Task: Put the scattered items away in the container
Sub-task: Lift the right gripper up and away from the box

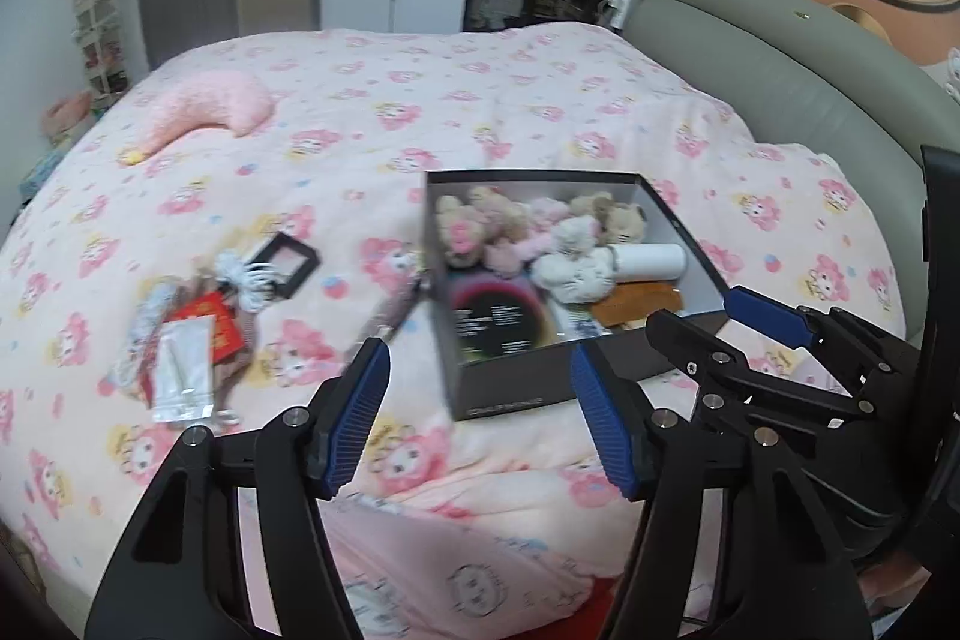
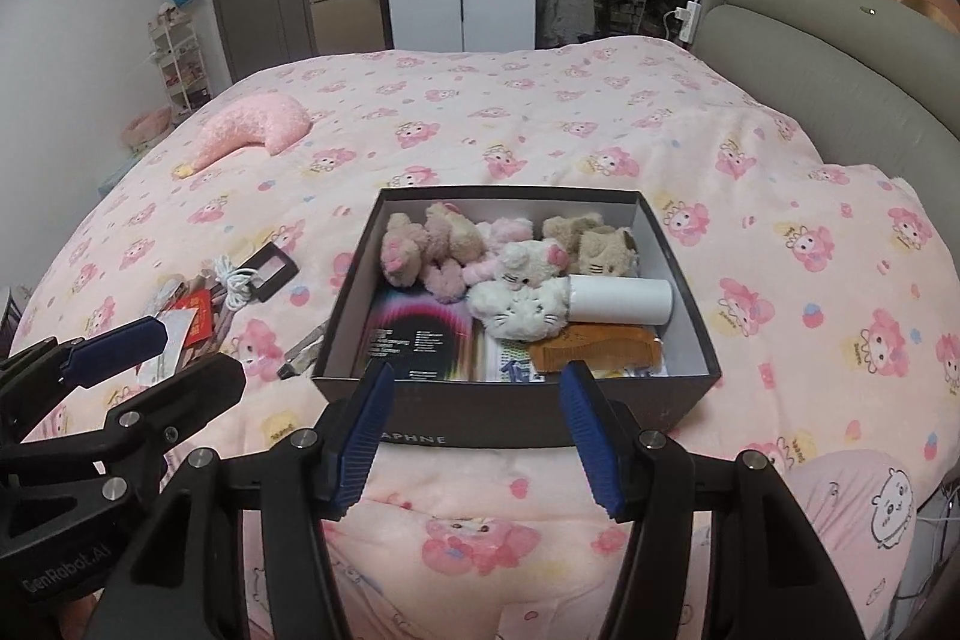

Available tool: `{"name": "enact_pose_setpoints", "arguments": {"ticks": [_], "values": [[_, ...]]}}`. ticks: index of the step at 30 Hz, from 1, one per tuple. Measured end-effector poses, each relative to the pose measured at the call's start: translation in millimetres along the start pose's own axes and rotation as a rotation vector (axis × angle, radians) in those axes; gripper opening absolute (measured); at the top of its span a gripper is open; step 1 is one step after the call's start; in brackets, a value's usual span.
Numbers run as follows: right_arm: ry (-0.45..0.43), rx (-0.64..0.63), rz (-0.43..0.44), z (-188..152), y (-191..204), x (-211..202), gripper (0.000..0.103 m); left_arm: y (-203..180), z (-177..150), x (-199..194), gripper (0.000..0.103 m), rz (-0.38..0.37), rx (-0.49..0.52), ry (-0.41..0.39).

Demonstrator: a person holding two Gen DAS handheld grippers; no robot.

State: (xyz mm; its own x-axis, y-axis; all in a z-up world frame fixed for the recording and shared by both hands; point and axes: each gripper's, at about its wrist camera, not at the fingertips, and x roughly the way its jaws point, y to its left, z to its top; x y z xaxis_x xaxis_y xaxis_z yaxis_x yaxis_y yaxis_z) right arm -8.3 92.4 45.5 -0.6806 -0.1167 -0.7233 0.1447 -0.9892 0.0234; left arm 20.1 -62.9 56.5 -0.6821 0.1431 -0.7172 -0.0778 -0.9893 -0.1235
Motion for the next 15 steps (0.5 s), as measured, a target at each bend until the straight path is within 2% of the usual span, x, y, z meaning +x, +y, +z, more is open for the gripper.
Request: {"name": "enact_pose_setpoints", "arguments": {"ticks": [6,9,12,15], "values": [[0.0,-0.121,0.145,10.5,65.6,-3.2,0.051,53.6,-14.0,-39.7,0.059,0.134,-0.102,-0.041],[0.008,-0.179,0.208,17.3,102.6,-4.3,0.043,86.0,-20.6,-53.8,0.059,0.151,-0.193,-0.044],[0.016,-0.212,0.291,22.7,134.3,-4.3,0.037,114.1,-25.1,-66.5,0.059,0.157,-0.242,-0.064],[0.069,-0.21,0.385,26.6,158.0,3.4,0.036,135.8,-26.7,-72.8,0.059,0.168,-0.274,-0.064]]}}
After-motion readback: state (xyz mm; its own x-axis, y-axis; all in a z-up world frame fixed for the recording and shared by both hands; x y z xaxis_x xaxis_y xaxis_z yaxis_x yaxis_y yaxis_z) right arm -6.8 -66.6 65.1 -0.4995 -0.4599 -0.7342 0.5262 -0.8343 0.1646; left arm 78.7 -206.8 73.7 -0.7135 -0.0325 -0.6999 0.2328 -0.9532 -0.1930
